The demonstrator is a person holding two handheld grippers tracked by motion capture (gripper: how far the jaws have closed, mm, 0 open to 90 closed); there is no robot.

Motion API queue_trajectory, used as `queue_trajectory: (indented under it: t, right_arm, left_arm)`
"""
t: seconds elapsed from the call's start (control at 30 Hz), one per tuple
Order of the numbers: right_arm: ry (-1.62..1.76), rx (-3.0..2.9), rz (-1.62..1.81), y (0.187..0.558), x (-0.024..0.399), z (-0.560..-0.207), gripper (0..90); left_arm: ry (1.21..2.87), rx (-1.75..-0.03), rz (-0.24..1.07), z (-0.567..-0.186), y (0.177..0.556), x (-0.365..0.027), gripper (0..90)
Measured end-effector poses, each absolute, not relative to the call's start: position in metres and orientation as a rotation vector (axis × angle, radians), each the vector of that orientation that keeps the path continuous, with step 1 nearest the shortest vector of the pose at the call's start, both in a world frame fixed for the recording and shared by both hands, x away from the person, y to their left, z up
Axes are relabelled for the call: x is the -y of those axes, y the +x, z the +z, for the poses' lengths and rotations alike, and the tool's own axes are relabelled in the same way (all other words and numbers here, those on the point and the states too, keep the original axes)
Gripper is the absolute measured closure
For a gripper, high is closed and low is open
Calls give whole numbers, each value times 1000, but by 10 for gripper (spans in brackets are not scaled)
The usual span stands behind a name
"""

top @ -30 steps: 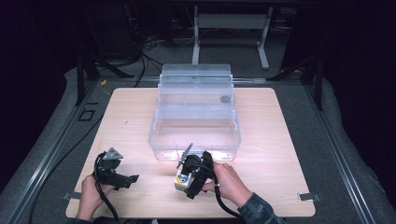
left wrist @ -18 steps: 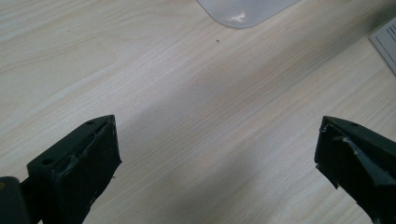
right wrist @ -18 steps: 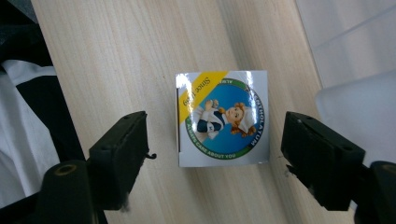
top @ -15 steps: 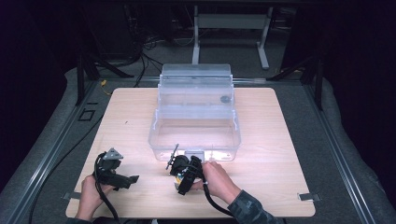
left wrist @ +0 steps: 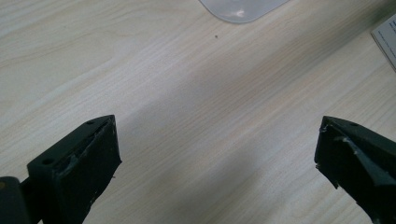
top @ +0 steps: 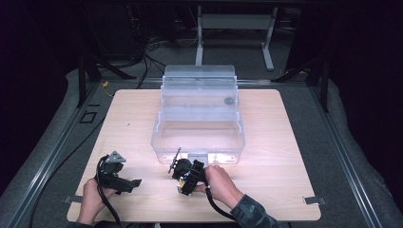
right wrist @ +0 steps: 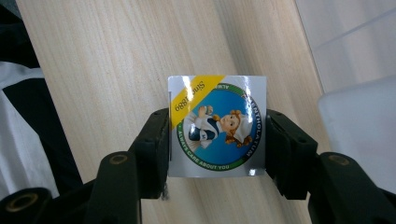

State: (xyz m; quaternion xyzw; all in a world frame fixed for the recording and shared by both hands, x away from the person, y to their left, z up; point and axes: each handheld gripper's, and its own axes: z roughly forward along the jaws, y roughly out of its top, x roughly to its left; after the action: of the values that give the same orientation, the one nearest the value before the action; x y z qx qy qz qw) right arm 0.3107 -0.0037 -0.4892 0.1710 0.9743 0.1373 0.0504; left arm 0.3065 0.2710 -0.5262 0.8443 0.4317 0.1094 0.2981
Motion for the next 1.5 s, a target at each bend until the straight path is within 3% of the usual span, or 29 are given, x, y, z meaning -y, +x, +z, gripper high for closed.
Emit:
queue_trajectory:
  t: [0.6, 1.5]
  right_arm:
    - [582, -2922, 458, 305, 39, -471, 469]
    - [962, -2760, 433, 302, 159, -460, 469]
  left_arm:
    - [2252, -1143, 297, -526, 306, -271, 2]
    - [2259, -1138, 301, -525, 306, -268, 2]
